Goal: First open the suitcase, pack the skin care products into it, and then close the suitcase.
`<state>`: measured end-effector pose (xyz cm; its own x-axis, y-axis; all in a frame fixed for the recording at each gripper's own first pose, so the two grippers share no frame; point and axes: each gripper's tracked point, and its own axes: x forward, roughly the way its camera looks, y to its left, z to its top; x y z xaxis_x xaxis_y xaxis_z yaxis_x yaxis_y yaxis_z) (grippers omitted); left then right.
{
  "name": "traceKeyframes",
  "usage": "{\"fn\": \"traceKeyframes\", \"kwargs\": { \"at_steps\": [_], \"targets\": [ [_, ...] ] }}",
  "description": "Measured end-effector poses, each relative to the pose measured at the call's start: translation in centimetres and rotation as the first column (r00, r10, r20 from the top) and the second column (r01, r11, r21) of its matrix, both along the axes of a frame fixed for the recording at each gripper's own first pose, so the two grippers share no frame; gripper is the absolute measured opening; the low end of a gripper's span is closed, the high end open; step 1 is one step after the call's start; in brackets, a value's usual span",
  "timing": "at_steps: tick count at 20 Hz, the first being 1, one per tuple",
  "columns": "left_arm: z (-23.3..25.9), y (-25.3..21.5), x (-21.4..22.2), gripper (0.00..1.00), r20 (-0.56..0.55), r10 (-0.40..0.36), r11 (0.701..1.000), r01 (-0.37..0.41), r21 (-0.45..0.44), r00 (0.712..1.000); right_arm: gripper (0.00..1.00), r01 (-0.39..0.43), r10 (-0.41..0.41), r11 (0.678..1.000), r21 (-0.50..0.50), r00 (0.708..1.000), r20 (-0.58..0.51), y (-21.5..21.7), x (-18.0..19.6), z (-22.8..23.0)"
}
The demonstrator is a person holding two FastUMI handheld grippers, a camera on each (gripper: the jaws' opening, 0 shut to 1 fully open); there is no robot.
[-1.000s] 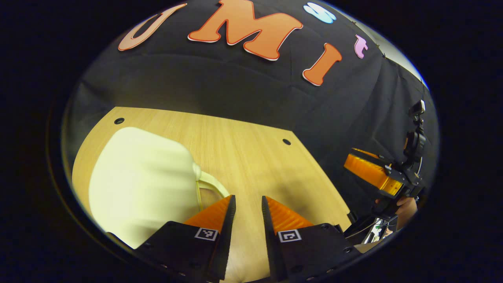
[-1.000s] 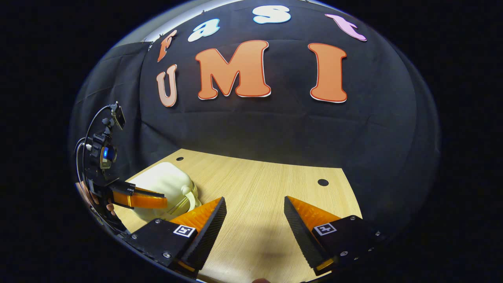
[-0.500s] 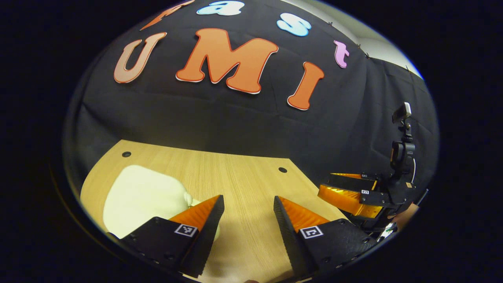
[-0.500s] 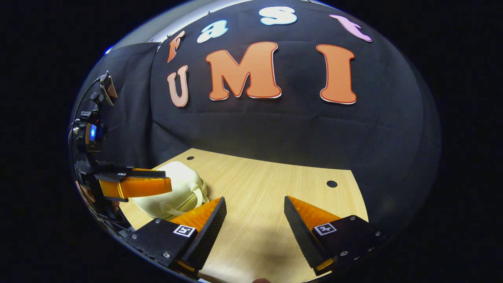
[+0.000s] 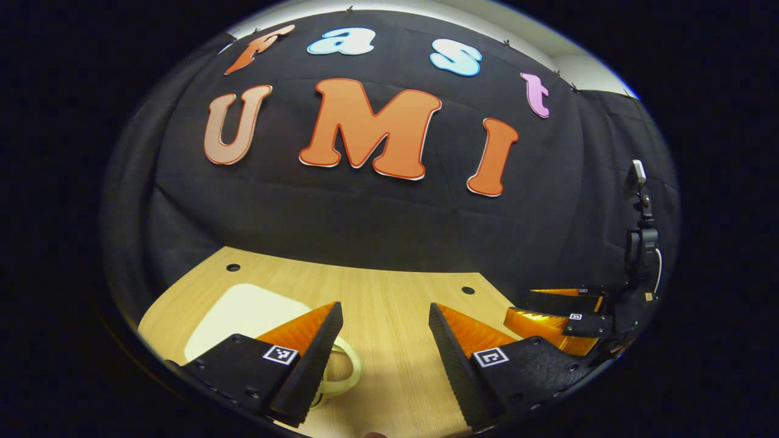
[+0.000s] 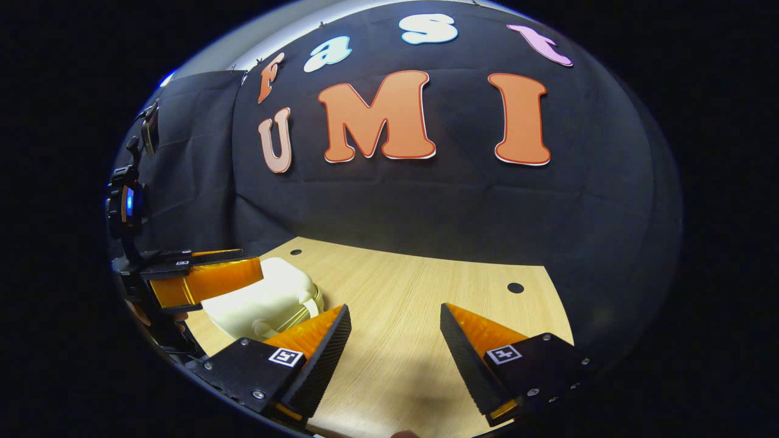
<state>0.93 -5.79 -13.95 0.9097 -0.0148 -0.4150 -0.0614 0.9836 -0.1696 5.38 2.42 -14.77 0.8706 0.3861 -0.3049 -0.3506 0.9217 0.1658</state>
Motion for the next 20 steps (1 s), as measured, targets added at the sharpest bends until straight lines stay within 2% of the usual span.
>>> {"fn": "traceKeyframes", "kwargs": {
  "at_steps": [7, 9, 12, 20],
  "targets": [
    [1.0, 0.9, 0.1, 0.91, 0.043, 0.061, 0.994, -0.065, 0.087, 0.997, 0.94, 0.060, -0.058, 0.998, -0.018, 0.995, 0.078, -0.1, -0.2, 1.3],
    [1.6, 0.7, 0.1, 0.97, 0.065, 0.066, 0.991, -0.073, 0.114, 0.996, 0.94, 0.073, -0.072, 0.997, -0.013, 0.993, 0.093, -0.2, -0.2, 1.6],
    [2.4, 0.1, 0.5, 0.98, 0.092, 0.050, 0.986, -0.064, 0.156, 0.994, 0.94, 0.082, -0.081, 0.997, -0.003, 0.990, 0.112, -0.1, 0.0, 2.0],
    [1.9, -1.9, 0.6, 0.98, 0.110, 0.038, 0.984, -0.056, 0.170, 0.993, 0.94, 0.077, -0.074, 0.997, -0.020, 0.989, 0.125, -0.1, -0.3, 1.9]
  ]
}}
